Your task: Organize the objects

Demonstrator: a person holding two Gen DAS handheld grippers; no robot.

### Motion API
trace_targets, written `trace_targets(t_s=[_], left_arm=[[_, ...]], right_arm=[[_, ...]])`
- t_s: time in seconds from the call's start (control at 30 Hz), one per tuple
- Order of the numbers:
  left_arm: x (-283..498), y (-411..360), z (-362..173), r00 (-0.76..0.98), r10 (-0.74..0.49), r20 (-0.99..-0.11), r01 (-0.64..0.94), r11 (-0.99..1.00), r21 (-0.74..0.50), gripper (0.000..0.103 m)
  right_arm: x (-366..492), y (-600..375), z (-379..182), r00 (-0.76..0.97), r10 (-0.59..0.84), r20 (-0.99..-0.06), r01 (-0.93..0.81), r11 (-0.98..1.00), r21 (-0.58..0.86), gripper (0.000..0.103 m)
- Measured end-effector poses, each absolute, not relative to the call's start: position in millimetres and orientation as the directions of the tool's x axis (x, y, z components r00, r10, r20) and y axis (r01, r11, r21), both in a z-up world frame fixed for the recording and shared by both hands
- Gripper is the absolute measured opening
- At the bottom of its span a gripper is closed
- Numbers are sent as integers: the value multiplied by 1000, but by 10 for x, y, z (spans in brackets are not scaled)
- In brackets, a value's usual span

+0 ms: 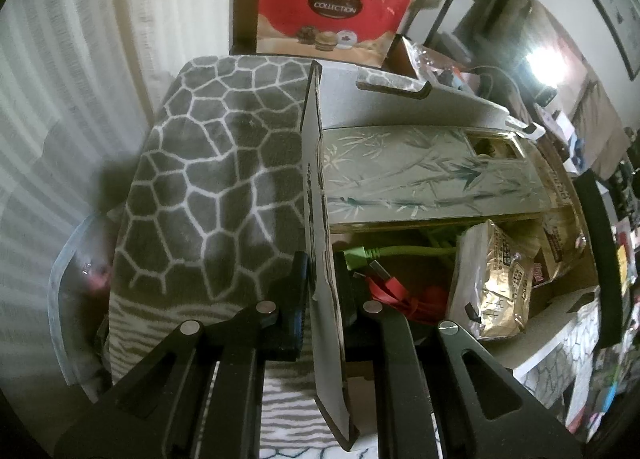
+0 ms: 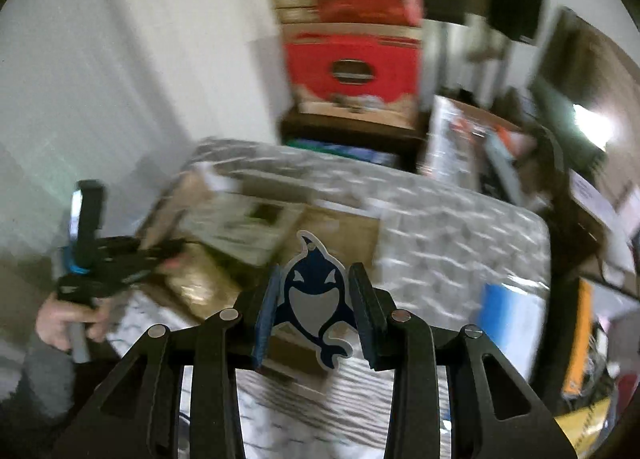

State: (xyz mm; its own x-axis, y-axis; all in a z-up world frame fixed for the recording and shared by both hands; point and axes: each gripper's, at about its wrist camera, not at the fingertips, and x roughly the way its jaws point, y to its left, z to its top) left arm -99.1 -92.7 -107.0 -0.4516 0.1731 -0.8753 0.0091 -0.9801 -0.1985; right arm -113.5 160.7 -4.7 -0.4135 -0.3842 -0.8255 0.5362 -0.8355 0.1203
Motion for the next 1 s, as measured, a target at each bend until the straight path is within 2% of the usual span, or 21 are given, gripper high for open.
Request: trace_targets(t_s=[0.2,0.47,0.53,0.67,1.0], left_arm=[[-988,-931,-1079,-450,175,-876,6,-980,-199,10],[-986,-927,-1079,-450,175,-876,6,-980,-199,10],[-988,-931,-1077,-450,175,-876,6,-980,-199,11],[-987,-930,-1074,-450,175,-876,6,-980,-199,11],[-990,-940,-1075,-449,176,-876,7,-980,-201,11]], right_arm=[[-1155,895,-236,-360,-395,-845,616,-781,103,35],[-1432,500,-507,-368,-345,-863,610,-790,56,36],[-1487,455,-582,-339,-362,-868,607,-789,92,36],[-1531,444,-597,-321,-408,-855,596,-788,153,52],[-1403,913,-264,-395,-392,-831,556,-822,124,52]])
